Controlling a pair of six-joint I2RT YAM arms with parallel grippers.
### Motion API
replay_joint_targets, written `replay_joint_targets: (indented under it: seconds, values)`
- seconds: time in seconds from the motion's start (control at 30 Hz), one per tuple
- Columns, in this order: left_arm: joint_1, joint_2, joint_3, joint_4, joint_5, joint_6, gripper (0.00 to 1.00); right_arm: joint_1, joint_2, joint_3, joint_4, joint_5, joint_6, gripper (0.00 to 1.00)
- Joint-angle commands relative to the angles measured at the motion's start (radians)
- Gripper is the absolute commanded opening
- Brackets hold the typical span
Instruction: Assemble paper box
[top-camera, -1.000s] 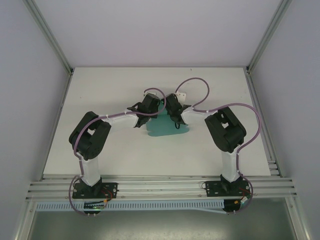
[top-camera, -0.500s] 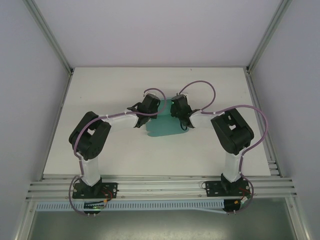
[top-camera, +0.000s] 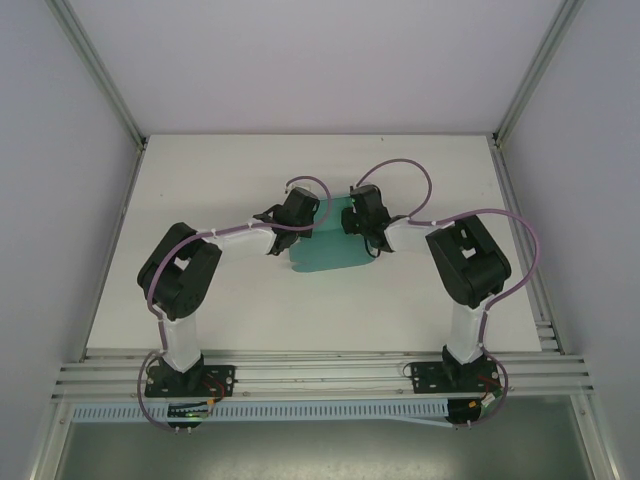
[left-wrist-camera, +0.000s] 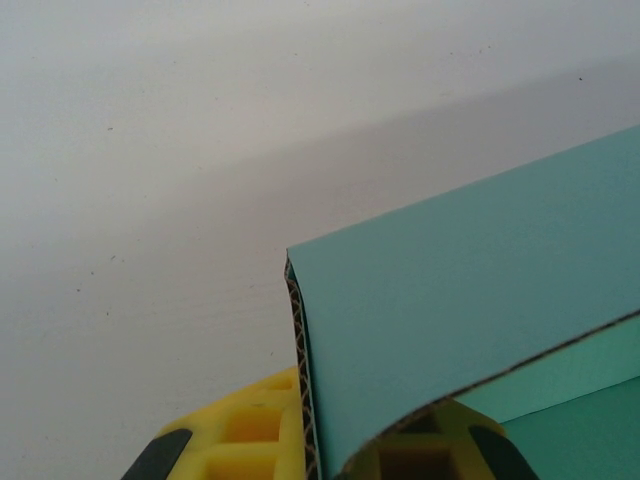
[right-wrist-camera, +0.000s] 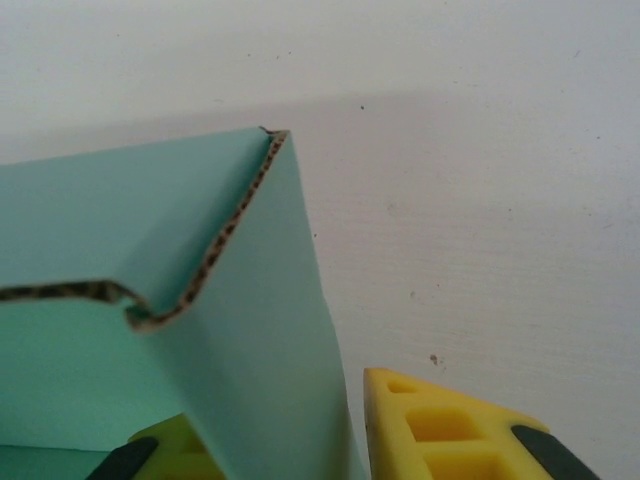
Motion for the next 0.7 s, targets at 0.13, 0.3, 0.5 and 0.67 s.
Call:
replay_joint_targets:
  seconds: [0.13, 0.3, 0.5, 0.67]
  values:
    - [0.007, 0.014, -0.009, -0.131, -0.073, 0.070, 0.00, -0.012, 0.060, -0.015, -0.204, 0.091, -0.027, 0.04]
    - [0.008, 0.008, -0.002, -0.141, -0.096, 0.073, 0.00, 0.004, 0.066, 0.031, -0.351, 0.291, 0.003, 0.00]
    - [0.008, 0.003, 0.010, -0.162, -0.092, 0.050, 0.00, 0.007, 0.093, 0.138, -0.632, 0.612, 0.321, 0.00]
    - [0.008, 0.009, 0.010, -0.172, -0.086, 0.040, 0.00, 0.033, 0.113, 0.165, -0.647, 0.700, 0.403, 0.00]
